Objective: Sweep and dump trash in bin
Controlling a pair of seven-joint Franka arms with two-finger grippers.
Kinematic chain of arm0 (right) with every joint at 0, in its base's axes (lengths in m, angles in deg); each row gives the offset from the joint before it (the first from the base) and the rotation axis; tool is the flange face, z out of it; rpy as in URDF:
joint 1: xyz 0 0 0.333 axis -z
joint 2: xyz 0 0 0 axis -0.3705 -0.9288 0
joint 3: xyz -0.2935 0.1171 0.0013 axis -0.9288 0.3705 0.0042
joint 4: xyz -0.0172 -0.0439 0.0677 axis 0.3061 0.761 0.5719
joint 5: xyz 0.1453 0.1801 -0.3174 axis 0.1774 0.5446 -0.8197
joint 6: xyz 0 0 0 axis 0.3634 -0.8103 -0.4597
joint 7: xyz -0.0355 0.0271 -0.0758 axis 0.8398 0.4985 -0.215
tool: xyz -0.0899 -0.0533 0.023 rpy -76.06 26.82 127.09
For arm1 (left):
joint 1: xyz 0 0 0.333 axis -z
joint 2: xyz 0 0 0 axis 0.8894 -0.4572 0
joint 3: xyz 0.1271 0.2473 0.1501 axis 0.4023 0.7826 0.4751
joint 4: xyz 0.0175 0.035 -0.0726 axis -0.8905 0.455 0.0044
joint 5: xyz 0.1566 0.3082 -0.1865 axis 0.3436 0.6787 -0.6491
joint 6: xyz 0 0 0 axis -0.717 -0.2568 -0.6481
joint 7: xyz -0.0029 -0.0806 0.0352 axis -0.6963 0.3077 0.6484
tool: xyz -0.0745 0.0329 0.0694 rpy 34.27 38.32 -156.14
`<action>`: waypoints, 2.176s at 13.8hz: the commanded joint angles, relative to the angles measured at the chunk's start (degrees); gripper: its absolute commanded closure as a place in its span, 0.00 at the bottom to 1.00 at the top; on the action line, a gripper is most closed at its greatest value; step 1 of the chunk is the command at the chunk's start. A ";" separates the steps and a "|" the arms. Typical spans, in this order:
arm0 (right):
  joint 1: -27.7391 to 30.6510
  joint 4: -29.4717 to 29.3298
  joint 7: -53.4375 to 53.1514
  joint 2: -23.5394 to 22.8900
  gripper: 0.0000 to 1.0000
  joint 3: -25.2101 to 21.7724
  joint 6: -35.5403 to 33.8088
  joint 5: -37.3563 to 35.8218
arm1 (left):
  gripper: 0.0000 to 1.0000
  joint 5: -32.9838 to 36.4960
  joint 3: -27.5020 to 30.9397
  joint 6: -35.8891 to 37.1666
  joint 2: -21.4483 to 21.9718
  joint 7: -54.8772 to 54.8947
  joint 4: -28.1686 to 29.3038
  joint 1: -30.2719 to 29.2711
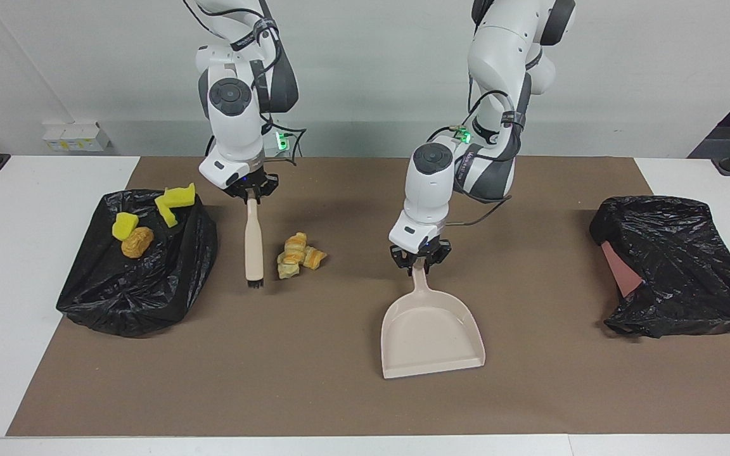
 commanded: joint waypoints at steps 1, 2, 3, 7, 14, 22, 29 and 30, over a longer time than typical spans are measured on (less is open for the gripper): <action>1.00 0.76 1.95 0.77 1.00 0.41 0.93 -0.25 | 1.00 1.23 0.42 1.22 1.45 3.90 0.12 -0.57; 0.91 1.37 1.95 1.12 1.00 0.41 0.76 -0.25 | 1.00 1.23 0.43 2.53 2.85 6.27 0.12 -1.18; 0.82 2.86 1.78 2.61 1.00 0.41 0.76 -0.25 | 1.00 1.14 0.69 4.20 4.08 10.21 0.21 -1.62; 1.00 6.55 1.08 4.38 1.00 0.41 -0.21 0.10 | 1.00 1.05 0.95 9.92 6.99 30.33 0.30 -4.34; -2.69 11.05 -7.09 1.57 1.00 0.85 4.53 2.89 | 1.00 1.05 0.95 16.17 9.19 72.52 2.14 -8.91; -9.98 10.87 -9.12 -4.06 1.00 0.85 11.83 10.46 | 1.00 0.79 0.51 6.35 19.19 96.66 21.45 -6.74; -20.25 6.49 -12.10 -9.85 1.00 0.94 17.97 21.79 | 1.00 0.79 0.43 1.94 20.26 92.16 25.87 -0.23; -21.66 6.13 -12.63 -10.21 1.00 0.94 18.76 24.77 | 1.00 0.79 0.51 1.41 20.27 92.34 25.96 0.39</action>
